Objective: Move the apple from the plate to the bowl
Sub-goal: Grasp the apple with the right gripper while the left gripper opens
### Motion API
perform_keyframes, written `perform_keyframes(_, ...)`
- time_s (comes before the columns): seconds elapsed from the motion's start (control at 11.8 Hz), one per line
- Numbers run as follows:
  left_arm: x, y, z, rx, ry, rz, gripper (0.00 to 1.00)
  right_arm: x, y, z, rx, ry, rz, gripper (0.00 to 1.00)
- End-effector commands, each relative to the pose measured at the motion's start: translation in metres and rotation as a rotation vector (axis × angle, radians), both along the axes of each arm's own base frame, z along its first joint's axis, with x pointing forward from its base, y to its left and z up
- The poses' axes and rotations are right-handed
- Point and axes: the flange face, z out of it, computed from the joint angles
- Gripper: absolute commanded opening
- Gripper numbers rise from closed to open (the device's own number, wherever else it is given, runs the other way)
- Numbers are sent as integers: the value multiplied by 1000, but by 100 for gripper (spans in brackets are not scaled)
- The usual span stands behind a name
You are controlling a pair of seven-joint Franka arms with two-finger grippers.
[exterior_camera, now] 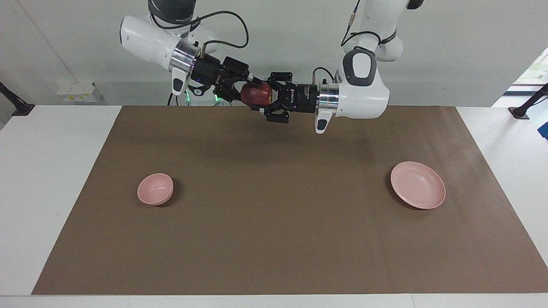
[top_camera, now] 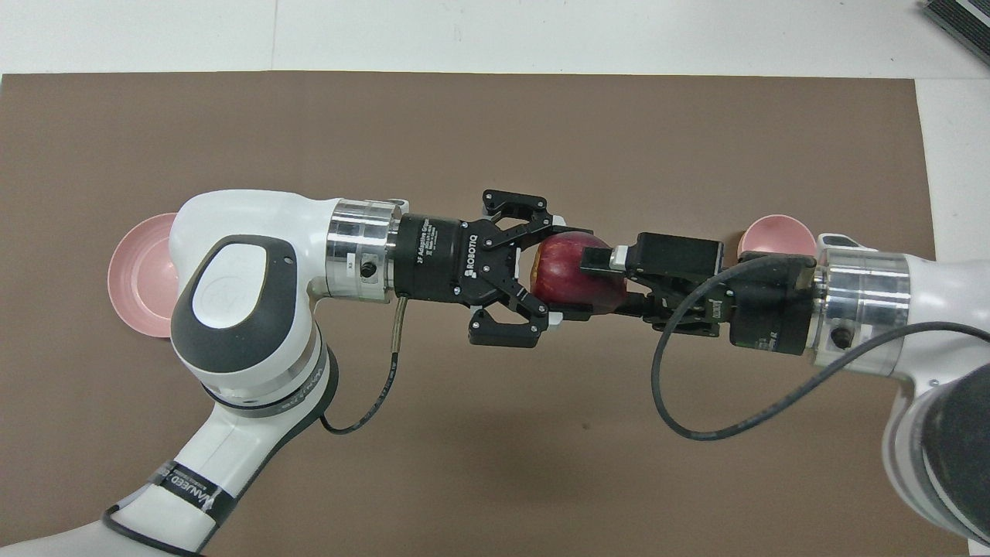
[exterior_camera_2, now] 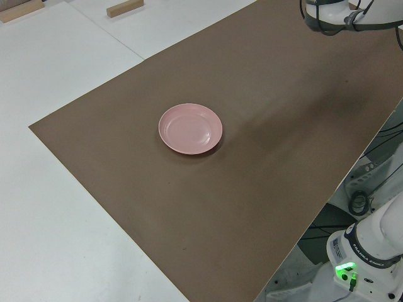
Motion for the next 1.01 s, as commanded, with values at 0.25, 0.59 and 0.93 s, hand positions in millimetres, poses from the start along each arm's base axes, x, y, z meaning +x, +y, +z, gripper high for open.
perform_keyframes(0.25,-22,-18,6,10,11,5,0,-2,4,2,-2,9,-16,100)
perform_keyframes(0.59,-20,-17,6,10,8,5,0,-3,4,2,-2,12,-15,24)
perform_keyframes(0.93,-19,-15,8,61,-39,-32,100,-2,4,1,-1,69,-41,0)
